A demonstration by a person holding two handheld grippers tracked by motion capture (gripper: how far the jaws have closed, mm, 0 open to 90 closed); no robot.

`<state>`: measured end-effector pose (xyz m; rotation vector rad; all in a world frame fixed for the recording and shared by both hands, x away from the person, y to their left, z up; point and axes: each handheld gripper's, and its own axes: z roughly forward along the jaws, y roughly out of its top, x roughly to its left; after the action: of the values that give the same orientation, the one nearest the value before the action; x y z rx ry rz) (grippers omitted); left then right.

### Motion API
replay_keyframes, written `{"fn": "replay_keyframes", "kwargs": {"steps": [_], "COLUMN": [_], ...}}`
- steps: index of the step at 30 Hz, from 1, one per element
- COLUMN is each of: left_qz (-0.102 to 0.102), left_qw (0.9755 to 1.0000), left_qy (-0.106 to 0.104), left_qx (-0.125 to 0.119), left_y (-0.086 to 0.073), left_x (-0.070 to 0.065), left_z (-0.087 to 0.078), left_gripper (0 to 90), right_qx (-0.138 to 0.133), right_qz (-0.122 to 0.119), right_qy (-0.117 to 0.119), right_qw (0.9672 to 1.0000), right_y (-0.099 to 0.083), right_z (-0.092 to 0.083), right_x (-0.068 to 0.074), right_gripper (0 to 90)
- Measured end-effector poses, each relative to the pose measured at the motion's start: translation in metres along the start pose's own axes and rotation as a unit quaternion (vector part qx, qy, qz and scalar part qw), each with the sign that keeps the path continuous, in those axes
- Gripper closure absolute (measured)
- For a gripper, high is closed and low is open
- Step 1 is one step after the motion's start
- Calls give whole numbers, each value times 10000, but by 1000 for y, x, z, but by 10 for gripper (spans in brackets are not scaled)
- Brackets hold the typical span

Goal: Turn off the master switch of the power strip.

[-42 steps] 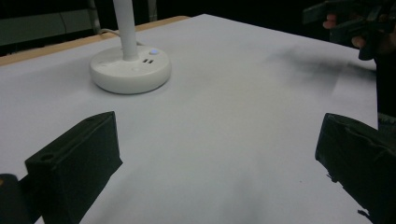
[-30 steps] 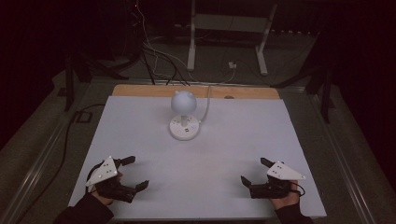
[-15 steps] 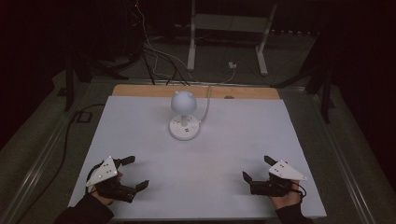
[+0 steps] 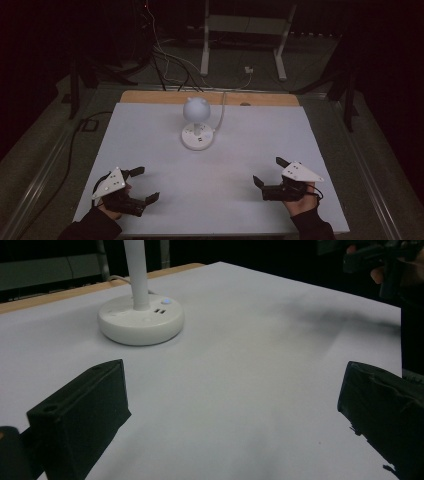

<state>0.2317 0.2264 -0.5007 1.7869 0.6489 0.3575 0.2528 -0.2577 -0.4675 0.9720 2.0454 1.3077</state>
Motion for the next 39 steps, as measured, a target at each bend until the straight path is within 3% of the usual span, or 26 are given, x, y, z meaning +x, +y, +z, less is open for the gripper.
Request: {"fn": "replay_keyframes", "kwargs": {"steps": [15, 39], "left_qz": [19, 14], "left_qw": [10000, 10000], "left_qy": [-20, -26], "left_qx": [16, 6], "left_y": [0, 0], "left_x": [-1, -1], "left_z": [0, 0], "left_gripper": [5, 5], "right_qx": [-252, -333], "right_qz": [-34, -106], "right_qy": [87, 441], "right_qw": [9996, 9984], "right_y": [36, 74], "right_z": [19, 69], "right_x": [-8, 2], "right_gripper": [0, 0]}}
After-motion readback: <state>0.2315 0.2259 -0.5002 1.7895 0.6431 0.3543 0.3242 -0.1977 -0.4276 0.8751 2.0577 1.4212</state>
